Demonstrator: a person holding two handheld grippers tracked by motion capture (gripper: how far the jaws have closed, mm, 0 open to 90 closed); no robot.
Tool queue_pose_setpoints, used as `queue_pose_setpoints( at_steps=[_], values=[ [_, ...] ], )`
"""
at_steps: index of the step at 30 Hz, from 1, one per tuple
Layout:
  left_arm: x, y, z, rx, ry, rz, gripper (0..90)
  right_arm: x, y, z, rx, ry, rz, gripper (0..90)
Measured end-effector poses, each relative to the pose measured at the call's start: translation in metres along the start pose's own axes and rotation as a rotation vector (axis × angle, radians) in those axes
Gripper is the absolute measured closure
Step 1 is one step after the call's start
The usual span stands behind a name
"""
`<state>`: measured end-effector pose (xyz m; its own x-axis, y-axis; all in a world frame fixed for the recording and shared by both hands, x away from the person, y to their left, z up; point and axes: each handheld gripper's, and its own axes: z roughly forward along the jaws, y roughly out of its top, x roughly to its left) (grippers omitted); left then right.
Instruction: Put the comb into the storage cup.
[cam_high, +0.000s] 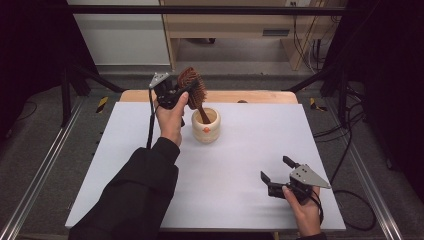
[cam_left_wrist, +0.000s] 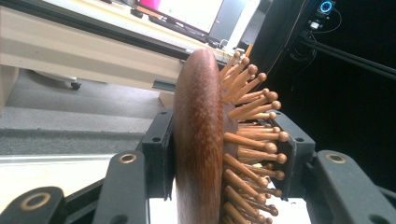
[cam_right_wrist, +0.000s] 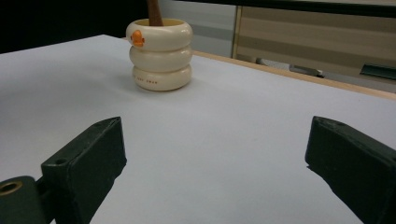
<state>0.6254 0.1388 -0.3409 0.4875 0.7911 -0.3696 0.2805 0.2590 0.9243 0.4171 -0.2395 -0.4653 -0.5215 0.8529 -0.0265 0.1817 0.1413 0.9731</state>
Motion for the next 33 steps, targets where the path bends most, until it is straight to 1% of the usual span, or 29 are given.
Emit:
queue_pose_setpoints(
  at_steps=[3,13,18,33],
  values=[
    [0.0005,-0.0008,0.0002,0.001,0.005,0.001,49.3,0.0,-0.0001,0.0,0.0,0.001,0.0,5.3],
    [0.0024,-0.0026,-0.0003,0.002,0.003,-0.003,49.3,0.0004,-0.0003,0.0004,0.003,0.003,-0.002,5.3],
    [0.0018,-0.0042,0.0003,0.007,0.009,0.007,49.3,0.0005,-0.0005,0.0006,0.005,0.005,-0.002,5.3],
    [0.0015,-0.0066,0.0008,0.012,0.003,-0.001,49.2,0.0007,-0.0006,0.0008,0.006,0.008,-0.003,5.3]
  ],
)
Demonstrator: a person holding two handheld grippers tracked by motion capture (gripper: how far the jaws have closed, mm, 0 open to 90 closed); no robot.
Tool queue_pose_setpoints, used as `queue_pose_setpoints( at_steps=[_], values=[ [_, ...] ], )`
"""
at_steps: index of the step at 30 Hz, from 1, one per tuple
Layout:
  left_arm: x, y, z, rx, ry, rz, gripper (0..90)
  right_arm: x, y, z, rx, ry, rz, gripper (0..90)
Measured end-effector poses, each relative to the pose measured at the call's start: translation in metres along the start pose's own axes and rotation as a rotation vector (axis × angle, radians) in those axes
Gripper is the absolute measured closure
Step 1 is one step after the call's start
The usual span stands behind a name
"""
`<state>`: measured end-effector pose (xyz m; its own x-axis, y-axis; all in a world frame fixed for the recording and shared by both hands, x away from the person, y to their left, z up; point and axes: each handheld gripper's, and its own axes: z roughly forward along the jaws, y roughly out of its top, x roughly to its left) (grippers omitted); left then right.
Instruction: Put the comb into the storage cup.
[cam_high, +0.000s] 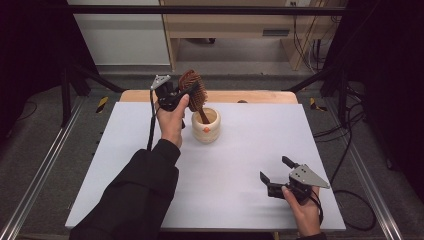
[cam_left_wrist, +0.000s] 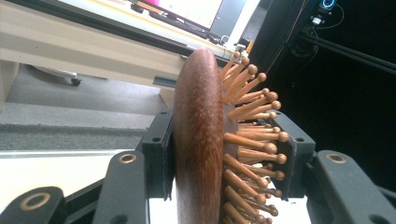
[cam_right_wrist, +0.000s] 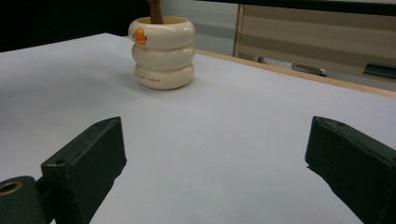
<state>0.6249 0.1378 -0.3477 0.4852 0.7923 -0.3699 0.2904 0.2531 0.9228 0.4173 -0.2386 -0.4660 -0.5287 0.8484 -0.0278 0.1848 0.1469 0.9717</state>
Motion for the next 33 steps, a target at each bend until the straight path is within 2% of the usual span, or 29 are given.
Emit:
queue_pose_setpoints(
  at_steps=[6,12,33],
  values=[
    [0.0015,-0.0009,0.0002,-0.002,-0.001,-0.016,49.2,0.0002,-0.0002,0.0002,0.002,0.002,0.0,5.3],
    [0.0013,-0.0017,-0.0001,0.0,-0.001,-0.01,49.2,0.0002,-0.0002,0.0002,0.001,0.002,0.002,5.3],
    [0.0022,-0.0066,0.0008,0.002,-0.003,-0.03,49.1,0.0003,-0.0003,0.0004,0.004,0.006,0.001,5.3]
  ],
)
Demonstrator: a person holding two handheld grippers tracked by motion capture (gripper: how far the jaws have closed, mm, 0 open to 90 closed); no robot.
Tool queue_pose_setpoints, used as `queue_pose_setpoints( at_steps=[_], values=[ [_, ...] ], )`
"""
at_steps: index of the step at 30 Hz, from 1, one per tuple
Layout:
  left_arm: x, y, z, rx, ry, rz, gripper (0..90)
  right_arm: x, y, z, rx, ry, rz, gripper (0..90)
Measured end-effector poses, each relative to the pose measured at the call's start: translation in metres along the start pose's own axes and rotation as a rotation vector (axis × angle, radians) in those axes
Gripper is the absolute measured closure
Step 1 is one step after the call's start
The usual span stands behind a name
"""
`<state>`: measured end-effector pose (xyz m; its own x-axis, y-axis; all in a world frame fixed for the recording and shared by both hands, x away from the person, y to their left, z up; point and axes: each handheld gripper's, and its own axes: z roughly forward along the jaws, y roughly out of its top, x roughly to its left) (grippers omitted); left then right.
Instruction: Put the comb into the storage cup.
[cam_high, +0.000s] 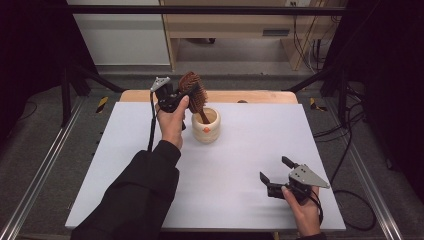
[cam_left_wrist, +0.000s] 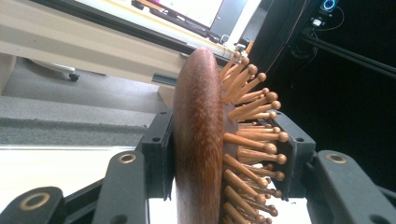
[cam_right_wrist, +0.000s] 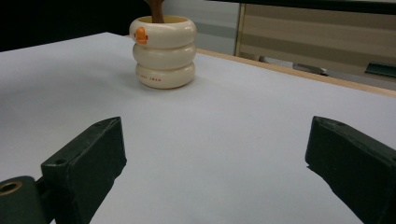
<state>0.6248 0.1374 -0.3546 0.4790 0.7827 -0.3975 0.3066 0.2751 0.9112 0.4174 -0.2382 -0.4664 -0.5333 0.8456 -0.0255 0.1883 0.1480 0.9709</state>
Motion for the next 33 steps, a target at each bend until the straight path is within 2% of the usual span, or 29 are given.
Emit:
queue_pose_setpoints(
  at_steps=[33],
  values=[
    [-0.0014,-0.0085,0.0035,0.006,-0.016,-0.022,49.0,0.0008,-0.0009,0.0013,0.01,0.015,-0.001,5.7]
  ],
)
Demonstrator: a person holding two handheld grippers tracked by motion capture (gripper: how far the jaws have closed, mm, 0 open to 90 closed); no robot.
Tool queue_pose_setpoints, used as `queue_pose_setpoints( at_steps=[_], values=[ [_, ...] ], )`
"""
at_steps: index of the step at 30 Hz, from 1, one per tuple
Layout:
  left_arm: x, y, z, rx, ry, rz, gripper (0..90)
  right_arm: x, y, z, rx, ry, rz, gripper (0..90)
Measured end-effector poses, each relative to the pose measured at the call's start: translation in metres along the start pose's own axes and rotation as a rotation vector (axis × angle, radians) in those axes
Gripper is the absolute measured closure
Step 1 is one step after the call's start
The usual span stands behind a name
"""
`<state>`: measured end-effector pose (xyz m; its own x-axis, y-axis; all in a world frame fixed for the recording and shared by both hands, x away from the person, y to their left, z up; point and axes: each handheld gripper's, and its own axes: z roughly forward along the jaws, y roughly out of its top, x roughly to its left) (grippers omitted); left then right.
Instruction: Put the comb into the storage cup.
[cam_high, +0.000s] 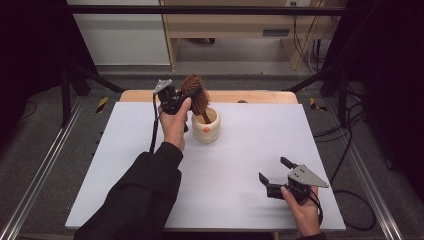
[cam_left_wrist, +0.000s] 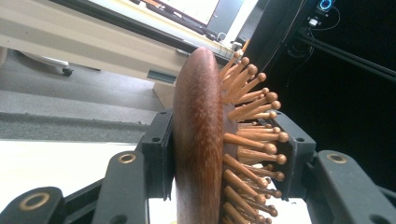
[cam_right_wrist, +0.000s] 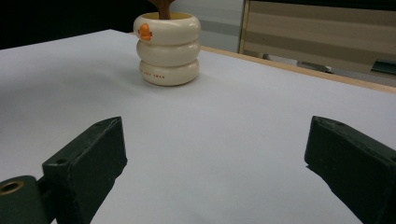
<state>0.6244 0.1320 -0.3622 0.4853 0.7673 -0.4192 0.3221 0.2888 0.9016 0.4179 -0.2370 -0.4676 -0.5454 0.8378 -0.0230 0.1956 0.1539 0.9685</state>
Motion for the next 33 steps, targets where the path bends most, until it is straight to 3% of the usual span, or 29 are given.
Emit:
queue_pose_setpoints(
  at_steps=[33],
  values=[
    [0.0,-0.014,0.005,0.007,-0.004,-0.002,48.7,0.001,0.0,0.001,0.006,0.008,0.002,5.6]
  ],
)
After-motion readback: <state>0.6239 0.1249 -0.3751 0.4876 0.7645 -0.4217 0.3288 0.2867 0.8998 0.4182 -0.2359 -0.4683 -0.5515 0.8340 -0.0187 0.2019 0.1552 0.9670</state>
